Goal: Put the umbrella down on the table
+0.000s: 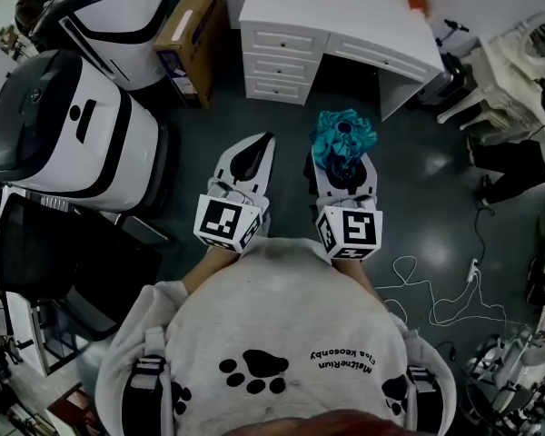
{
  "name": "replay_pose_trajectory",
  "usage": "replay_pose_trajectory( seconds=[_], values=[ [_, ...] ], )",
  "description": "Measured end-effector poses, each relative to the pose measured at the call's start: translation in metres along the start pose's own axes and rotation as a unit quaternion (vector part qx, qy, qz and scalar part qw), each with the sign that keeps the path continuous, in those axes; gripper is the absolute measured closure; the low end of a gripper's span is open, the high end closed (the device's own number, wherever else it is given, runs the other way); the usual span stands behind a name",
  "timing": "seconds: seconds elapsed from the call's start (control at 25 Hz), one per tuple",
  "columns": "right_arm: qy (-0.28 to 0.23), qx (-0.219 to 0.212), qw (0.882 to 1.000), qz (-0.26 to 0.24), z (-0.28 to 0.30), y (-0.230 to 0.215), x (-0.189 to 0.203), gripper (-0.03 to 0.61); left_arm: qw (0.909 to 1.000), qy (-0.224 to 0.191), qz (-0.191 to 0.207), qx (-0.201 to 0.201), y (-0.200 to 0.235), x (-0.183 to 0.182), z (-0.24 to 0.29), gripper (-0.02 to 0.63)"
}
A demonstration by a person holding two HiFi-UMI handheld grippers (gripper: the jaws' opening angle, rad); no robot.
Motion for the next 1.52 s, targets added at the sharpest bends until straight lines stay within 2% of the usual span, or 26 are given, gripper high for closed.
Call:
replay_pose_trajectory(
  seconds=[0.24, 0.56, 0.72, 1.24, 1.52],
  values=[
    [0.007, 0.007, 1.000, 0.000, 0.081, -0.022, -0.014, 0.319, 0.9999, 0.003, -0.010, 0.001, 0.056, -0.002, 0.065, 0.603],
    [0.001, 0.017, 1.000, -0.005, 0.186, -0.025, -0.027, 0.319, 0.9998, -0.005, -0.017, 0.004, 0.151, -0.003, 0.136, 0.603],
    [0.002, 0.029, 1.000, -0.002, 0.226, -0.026, -0.030, 0.319, 0.9998, -0.005, -0.019, 0.011, 0.185, -0.004, 0.162, 0.603],
    [0.011, 0.054, 0.998, 0.006, 0.293, -0.033, -0.025, 0.319, 0.9986, 0.001, -0.035, 0.039, 0.236, 0.011, 0.208, 0.603],
    [0.012, 0.052, 0.999, 0.005, 0.321, -0.038, -0.025, 0.319, 0.9984, 0.002, -0.040, 0.040, 0.255, 0.017, 0.229, 0.603]
  ],
)
Point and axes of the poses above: the fingertips, and each gripper's own axes: z forward along the fingers, y to its left, x out of its underside, the point moved 3 cm from there along -z, backward along the fingers, and after that the axes turned 4 degrees about z, right-handed, at the moved point
